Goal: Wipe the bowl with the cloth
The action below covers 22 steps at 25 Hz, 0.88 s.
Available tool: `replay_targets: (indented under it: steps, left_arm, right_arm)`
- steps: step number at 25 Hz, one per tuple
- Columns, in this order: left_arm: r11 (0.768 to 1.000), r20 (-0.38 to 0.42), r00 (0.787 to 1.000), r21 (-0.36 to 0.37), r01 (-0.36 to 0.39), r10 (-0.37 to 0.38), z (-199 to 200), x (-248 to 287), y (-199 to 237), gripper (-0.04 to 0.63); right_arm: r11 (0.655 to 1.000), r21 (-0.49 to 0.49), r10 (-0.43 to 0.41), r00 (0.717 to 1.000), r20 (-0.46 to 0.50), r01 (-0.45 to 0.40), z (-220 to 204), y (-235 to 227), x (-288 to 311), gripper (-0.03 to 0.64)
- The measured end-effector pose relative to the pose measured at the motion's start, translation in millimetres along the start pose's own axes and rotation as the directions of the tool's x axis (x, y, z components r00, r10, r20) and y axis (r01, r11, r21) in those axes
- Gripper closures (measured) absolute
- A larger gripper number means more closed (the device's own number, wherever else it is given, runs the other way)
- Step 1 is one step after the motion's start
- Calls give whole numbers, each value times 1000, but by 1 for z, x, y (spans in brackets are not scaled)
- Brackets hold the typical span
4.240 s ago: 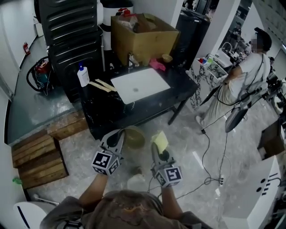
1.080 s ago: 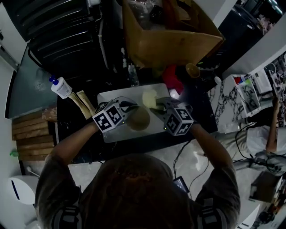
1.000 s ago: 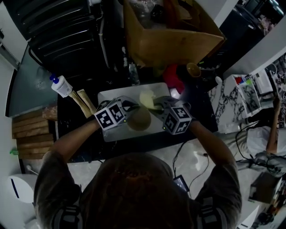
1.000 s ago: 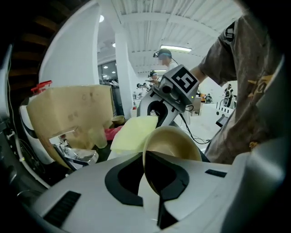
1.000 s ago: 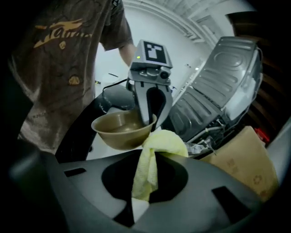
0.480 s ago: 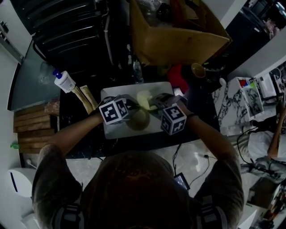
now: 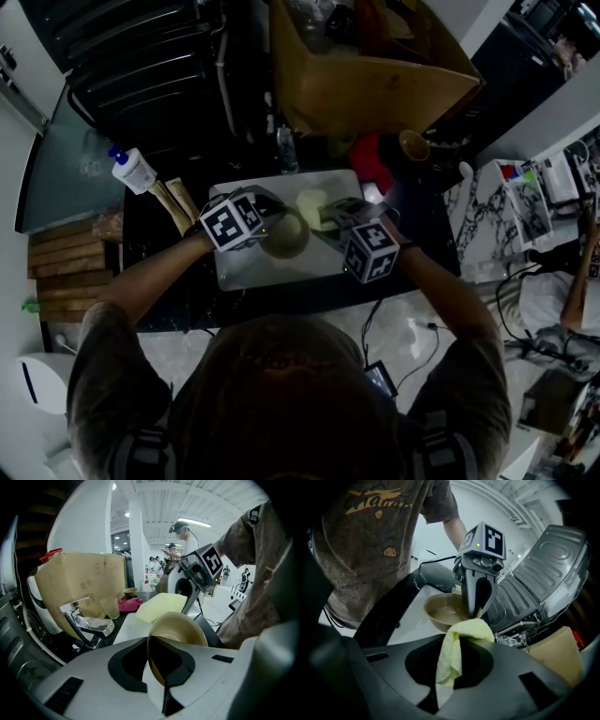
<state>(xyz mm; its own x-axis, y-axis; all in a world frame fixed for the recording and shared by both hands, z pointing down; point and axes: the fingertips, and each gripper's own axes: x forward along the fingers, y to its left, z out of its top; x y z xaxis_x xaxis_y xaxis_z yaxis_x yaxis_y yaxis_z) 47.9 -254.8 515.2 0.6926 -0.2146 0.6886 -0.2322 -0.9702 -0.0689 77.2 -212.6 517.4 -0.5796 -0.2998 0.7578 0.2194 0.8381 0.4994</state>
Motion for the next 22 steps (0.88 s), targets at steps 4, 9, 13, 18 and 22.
replay_targets:
  steps: [4,9,13,18,22]
  left_arm:
    - [996,36,997,-55,-71,73,4,-6,18,568]
    - [963,116,975,-216,-163,192,8,-16,44,568]
    - [879,213,924,-431,-202,317,7,-26,60,571]
    - [711,281,822,-676,-197,495,3,-34,70,575]
    - [586,292,757,-797,-145,584,-3,-36,69,577]
  right_arm:
    - [990,134,-37,999,38,32,0,-1,-2,598]
    - [908,393,-202,974,103,147,-1,-19,-6,598]
    - [740,637,-388,910,142,216,0,-31,-15,598]
    - [514,820,-561,822,99,253,-2,-42,-18,598]
    - [350,909,-638,768,55,226,-3,-46,-16,598]
